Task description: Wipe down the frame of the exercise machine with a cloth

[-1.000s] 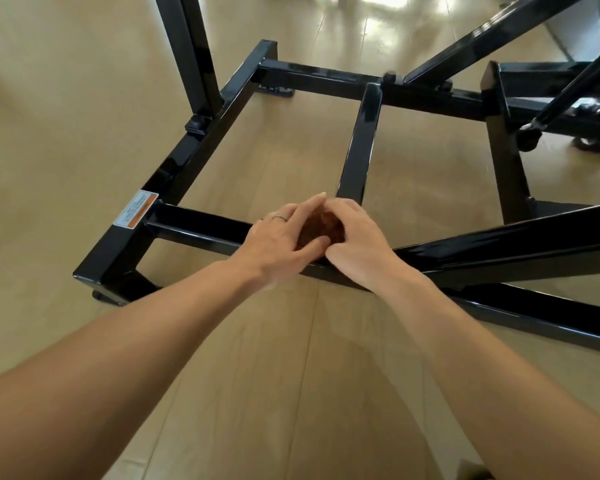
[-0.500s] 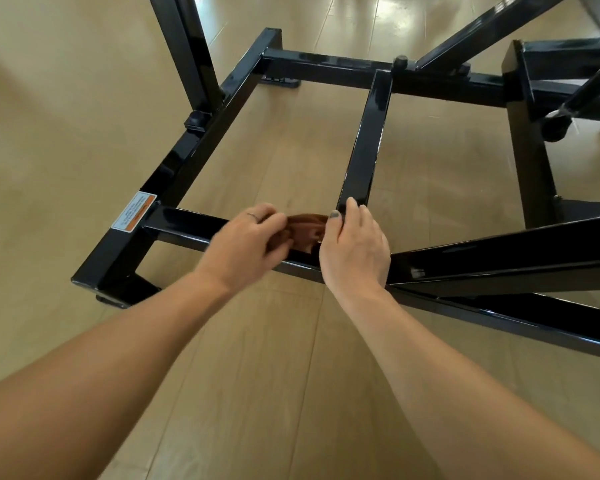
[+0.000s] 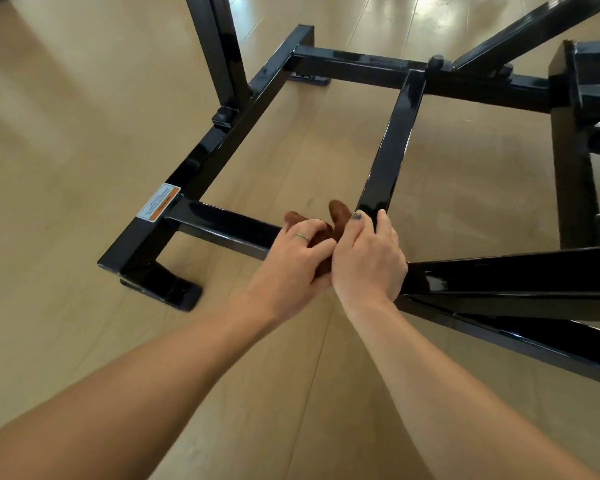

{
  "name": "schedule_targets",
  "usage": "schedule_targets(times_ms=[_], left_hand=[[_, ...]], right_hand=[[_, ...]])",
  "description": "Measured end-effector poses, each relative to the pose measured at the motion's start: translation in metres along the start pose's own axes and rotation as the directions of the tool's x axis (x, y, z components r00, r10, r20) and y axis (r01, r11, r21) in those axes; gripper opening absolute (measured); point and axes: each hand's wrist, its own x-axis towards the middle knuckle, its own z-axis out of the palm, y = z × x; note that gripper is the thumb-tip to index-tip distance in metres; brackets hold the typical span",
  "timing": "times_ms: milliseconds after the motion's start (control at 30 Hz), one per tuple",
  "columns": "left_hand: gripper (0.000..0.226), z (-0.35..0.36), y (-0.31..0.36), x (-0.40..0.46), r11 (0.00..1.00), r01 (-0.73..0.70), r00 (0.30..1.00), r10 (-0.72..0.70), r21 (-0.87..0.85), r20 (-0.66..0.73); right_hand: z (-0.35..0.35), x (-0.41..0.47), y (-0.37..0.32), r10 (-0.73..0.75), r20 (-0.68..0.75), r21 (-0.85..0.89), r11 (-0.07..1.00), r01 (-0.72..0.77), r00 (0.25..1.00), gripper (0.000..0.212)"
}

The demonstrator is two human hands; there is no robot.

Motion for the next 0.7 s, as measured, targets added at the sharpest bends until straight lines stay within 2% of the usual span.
schedule_targets(times_ms=[67,133,200,267,333,400,500,567,700], left_hand=[[0.031,-0.009,-0.013,-0.001,0.997,-0.029,0.998,0.025,0.068,0.052],[0.023,-0.019,-0.032,-0.003,0.991,-0.02,0.999,0.015,0.129,0.039],[0.017,-0.03,-0.051,-0.004,0.981,0.163,0.986,-0.161,0.102,-0.033],[0.015,-0.036,-0.062,-0.003,0.918,0.396,0.915,-0.394,0.011,-0.081],[0.017,-0.033,-0.063,-0.001,0.869,0.493,0.864,-0.485,0.036,-0.134],[0.02,-0.027,-0.052,-0.001,0.884,0.461,0.884,-0.448,0.082,-0.132],[0.023,-0.024,-0.026,-0.002,0.934,0.322,0.936,-0.338,0.153,0.095],[0.036,-0.024,-0.01,0.001,0.954,0.245,0.93,-0.282,0.174,0.236],[0.054,-0.036,-0.005,0.014,0.961,0.199,0.893,-0.258,0.19,0.369]], right_hand=[[0.001,0.0,-0.002,-0.011,-0.012,-0.015,1.0,0.011,1.0,0.053],[0.001,-0.001,-0.005,-0.065,-0.01,-0.052,0.997,0.064,0.998,0.053],[0.002,-0.002,-0.006,-0.143,0.019,-0.092,0.985,0.144,0.99,0.054],[0.003,-0.002,-0.004,-0.22,0.078,-0.131,0.965,0.229,0.972,0.057],[0.004,-0.001,0.001,-0.293,0.134,-0.16,0.936,0.312,0.947,0.064],[0.005,0.001,0.006,-0.32,0.138,-0.161,0.926,0.34,0.937,0.071],[0.007,0.002,0.004,-0.302,0.094,-0.128,0.941,0.312,0.949,0.072],[0.008,0.003,-0.001,-0.263,0.099,-0.125,0.953,0.275,0.96,0.074],[0.005,0.006,-0.005,-0.244,0.187,-0.099,0.959,0.265,0.952,0.075]])
